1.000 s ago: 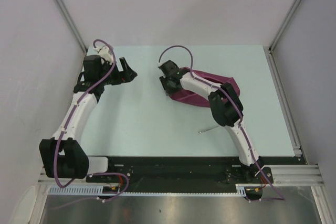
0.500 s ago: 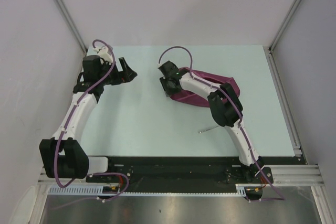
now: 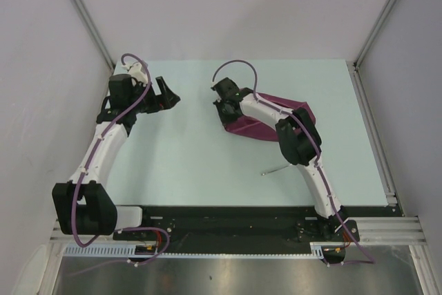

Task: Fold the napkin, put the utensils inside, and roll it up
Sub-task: Flatten out the napkin at the center of the board.

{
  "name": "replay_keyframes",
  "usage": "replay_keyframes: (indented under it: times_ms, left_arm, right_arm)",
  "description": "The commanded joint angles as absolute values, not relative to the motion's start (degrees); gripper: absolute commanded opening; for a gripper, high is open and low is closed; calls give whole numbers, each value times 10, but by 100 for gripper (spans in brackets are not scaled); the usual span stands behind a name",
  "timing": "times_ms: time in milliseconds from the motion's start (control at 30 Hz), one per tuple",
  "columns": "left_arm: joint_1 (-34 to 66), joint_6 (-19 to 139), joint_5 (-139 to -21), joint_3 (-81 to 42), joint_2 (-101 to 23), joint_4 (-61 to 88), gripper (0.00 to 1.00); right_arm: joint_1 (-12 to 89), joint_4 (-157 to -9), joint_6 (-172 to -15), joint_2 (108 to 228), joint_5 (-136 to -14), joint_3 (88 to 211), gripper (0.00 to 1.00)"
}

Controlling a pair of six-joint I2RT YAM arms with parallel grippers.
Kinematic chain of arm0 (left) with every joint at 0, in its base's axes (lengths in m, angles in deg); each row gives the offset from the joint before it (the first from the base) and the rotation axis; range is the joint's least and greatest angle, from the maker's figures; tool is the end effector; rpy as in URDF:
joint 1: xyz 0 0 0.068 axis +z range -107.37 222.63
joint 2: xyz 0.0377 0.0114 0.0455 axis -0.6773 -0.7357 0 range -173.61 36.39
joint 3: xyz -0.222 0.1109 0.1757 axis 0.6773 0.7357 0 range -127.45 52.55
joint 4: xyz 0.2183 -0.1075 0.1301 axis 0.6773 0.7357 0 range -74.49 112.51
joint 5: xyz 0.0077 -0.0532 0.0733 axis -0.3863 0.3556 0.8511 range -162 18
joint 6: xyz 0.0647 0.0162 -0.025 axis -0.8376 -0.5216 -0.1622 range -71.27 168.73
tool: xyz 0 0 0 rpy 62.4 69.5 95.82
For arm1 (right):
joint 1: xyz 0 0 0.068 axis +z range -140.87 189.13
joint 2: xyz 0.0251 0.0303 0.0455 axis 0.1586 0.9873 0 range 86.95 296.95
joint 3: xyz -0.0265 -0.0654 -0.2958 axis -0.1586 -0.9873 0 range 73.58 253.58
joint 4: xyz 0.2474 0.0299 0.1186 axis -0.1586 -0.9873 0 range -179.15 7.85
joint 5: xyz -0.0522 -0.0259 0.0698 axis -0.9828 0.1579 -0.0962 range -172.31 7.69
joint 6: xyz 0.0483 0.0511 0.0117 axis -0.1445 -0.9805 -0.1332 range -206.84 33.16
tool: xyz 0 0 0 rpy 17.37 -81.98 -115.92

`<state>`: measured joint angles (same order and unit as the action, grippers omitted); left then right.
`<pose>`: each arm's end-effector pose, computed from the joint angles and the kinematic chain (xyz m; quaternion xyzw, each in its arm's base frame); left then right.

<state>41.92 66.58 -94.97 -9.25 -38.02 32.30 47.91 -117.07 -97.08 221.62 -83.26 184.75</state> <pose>0.3188 -0.0268 0.3377 -0.0267 0.8516 -0.2494 0.4603 0.4375 0.3504 0.1623 -0.2350 0.9331 0.1057 0.2509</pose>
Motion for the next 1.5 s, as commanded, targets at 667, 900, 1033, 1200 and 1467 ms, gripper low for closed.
replay_keyframes:
  times_ms: [667,900,1033,1200,1467]
  left_arm:
    - [215,805,-926,-124,-604,168,92]
    - [162,821,-962,-203,-736,181,89]
    - [157,845,-946,-200,-764,142,86]
    - [152,872,-985,-224,-804,120,80]
    - [152,942,-991,-244,-859,41,71]
  right_arm:
    - [532,-1220,-981,1547,-907,1377,0]
    - [514,-1241,-1014,1500,-936,1333,0]
    - [501,-1239,-1020,1487,-942,1321,0]
    - [475,-1233,-1015,1482,-930,1318,0]
    - [468,-1224,-1012,1484,-915,1313,0]
